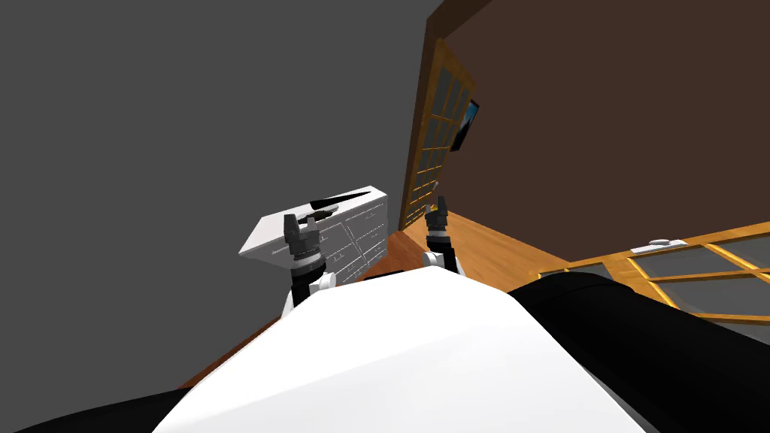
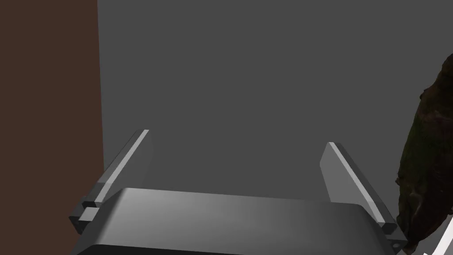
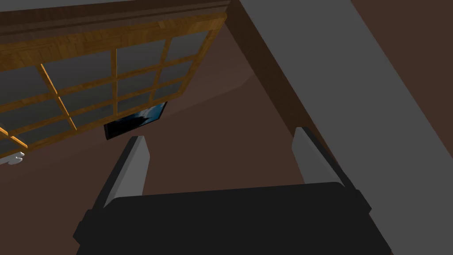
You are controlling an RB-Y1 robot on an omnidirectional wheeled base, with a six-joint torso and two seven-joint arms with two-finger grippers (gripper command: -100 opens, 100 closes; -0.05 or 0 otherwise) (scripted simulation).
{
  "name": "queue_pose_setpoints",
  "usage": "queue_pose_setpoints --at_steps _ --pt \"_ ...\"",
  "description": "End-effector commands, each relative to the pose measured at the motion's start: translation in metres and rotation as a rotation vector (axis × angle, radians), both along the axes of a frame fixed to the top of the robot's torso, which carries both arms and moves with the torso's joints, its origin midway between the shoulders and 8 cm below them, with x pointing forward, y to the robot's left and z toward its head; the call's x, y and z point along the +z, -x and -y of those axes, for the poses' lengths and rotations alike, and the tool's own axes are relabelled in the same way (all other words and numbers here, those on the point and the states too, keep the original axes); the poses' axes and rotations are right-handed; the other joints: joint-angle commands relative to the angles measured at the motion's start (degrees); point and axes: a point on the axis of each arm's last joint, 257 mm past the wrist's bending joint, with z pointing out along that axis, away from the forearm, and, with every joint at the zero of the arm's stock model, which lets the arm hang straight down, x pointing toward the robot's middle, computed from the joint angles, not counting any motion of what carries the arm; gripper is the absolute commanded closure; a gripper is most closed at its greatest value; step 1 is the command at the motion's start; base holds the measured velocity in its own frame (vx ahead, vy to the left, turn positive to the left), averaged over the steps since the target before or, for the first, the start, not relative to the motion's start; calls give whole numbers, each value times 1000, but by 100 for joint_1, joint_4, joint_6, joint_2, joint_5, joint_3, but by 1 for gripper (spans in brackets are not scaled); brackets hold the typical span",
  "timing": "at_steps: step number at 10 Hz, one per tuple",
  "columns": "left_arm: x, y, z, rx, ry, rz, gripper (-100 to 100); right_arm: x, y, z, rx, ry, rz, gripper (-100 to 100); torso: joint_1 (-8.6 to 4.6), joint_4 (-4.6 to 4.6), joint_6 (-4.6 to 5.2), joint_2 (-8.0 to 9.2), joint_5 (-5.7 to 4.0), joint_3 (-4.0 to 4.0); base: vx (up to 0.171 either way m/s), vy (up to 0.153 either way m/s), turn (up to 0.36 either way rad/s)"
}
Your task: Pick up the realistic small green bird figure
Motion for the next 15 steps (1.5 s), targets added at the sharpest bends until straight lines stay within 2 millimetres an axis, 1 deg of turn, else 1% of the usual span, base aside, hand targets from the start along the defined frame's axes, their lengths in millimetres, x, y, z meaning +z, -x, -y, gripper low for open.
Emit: queue_pose_setpoints --at_steps 1,4,5,7,8,9,10,11,12,13,14,15 --pt "0 -11 0 -15 -30 -21 -100 0 0 0 0 0 0 0 0 0 0 0 0 0 -65 -43 -43" --pt "4 -34 -2 -29 -63 -54 -100 0 0 0 0 0 0 0 -22 11 1 54 -5 30 -150 -73 -42" --pt "2 -36 -3 -28 -61 -65 -100 0 0 0 0 0 0 0 -33 14 2 61 -7 35 -105 -68 -8" --pt "8 -56 -6 -35 -80 -86 -100 0 0 0 0 0 0 0 -21 8 1 36 -5 21 -102 -58 -38" --pt "4 -60 -6 -33 -77 -106 -100 0 0 0 0 0 0 0 -23 9 1 42 -5 24 -106 -48 -16" --pt "9 -71 -8 -37 -86 -114 -100 0 0 0 0 0 0 0 -18 9 0 40 -4 24 -100 -68 -26" --pt "6 -73 -9 -35 -84 -131 -100 0 0 0 0 0 0 0 -24 9 1 38 -5 22 -79 -53 -11" --pt "12 -84 -11 -38 -91 -137 -100 0 0 0 0 0 0 0 -19 8 0 32 -5 19 -102 -55 -24" --pt "8 -88 -11 -36 -89 -159 -100 0 0 0 0 0 0 0 -20 8 1 37 -5 21 -92 -52 -14" --pt "11 -98 -14 -37 -96 -168 -100 0 0 0 0 0 0 0 -18 8 0 35 -4 21 -93 -44 -17" --pt "10 -103 -14 -37 -94 -186 -100 0 0 0 0 0 0 0 -15 8 1 34 -4 20 -79 -57 -18" --pt "17 -113 -16 -40 -100 -188 -100 0 0 0 0 0 0 0 -19 7 0 30 -4 18 -120 -87 -19"
